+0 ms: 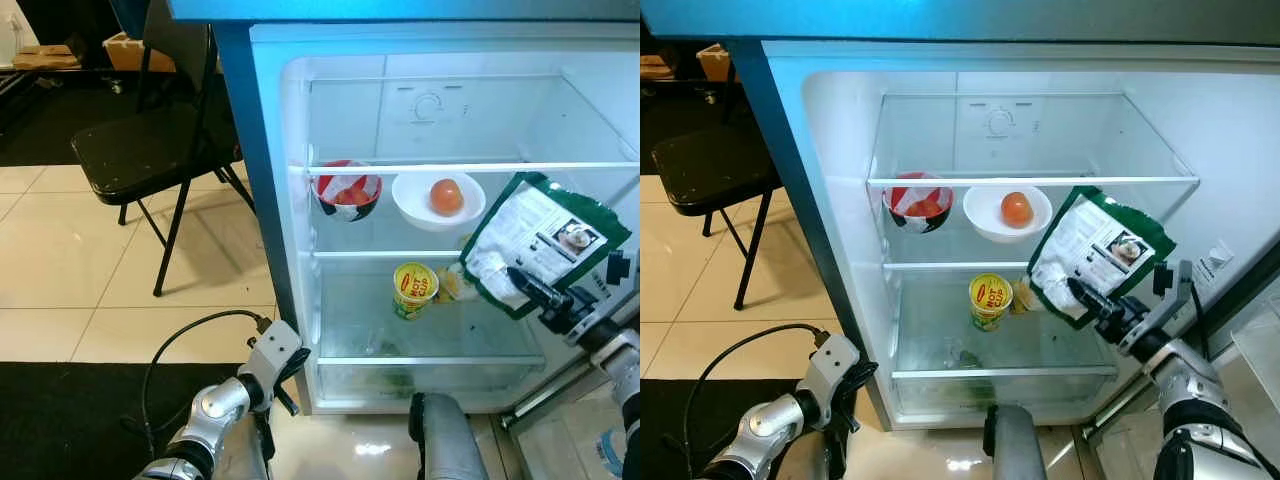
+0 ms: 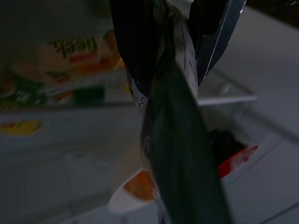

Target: Restocking fridge

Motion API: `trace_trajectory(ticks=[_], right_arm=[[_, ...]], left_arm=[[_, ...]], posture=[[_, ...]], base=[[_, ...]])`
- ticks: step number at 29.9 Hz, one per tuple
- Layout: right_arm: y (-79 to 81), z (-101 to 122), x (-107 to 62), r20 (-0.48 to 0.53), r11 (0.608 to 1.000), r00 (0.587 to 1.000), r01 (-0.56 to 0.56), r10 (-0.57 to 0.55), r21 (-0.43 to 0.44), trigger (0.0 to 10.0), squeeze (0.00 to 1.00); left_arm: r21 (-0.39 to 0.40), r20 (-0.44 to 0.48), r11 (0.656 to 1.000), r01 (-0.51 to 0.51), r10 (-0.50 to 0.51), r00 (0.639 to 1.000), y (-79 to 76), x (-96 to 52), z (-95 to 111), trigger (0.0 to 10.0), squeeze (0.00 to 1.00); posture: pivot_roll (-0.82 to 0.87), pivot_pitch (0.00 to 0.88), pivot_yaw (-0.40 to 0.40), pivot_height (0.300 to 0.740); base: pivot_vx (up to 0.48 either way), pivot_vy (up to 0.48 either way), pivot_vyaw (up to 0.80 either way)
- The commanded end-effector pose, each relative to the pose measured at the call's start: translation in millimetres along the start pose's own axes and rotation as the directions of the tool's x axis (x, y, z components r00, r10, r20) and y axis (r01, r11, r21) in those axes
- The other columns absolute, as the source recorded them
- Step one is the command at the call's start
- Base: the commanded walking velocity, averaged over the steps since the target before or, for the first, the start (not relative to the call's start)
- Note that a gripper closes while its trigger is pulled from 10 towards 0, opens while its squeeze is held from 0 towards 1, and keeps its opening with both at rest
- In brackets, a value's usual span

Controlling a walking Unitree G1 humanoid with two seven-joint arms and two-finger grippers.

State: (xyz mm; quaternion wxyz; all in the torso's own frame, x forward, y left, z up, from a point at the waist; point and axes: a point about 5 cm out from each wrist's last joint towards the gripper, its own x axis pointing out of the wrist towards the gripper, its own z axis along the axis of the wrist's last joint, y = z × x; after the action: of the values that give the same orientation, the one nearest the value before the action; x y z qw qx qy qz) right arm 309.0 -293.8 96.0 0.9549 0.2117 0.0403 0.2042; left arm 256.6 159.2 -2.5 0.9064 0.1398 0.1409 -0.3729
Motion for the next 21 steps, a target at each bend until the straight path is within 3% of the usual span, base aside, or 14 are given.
trace_trajectory(ticks=[1, 13, 21], right_arm=[[0.5, 14, 8.3, 0.016, 0.996, 0.999, 0.04, -0.039, -0.078, 10.0, 0.0], [5.7, 28, 34.4, 0.061, 0.968, 0.977, 0.211, -0.205, -0.135, 10.0, 0.0], [4.0, 28, 37.8, 0.074, 0.94, 0.952, 0.306, -0.297, -0.15, 10.0, 0.0]], left_arm=[[0.024, 0.008, 1.0, 0.016, -0.016, 1.0, 0.6, 0.5, 3, 10.0, 0.0], [0.047, 0.049, 0.998, 0.041, -0.044, 0.998, -2.7, 7.4, 12, 10.0, 0.0], [0.054, 0.08, 0.995, 0.078, -0.083, 0.993, -8.1, 11.1, 17, 10.0, 0.0]], posture=[[-0.05, 0.0, -0.043, 0.41], [-0.05, 0.0, -0.046, 0.41], [-0.05, 0.0, -0.048, 0.41]], base=[[0.0, 0.0, 0.0], [0.0, 0.0, 0.0], [0.0, 0.0, 0.0]])
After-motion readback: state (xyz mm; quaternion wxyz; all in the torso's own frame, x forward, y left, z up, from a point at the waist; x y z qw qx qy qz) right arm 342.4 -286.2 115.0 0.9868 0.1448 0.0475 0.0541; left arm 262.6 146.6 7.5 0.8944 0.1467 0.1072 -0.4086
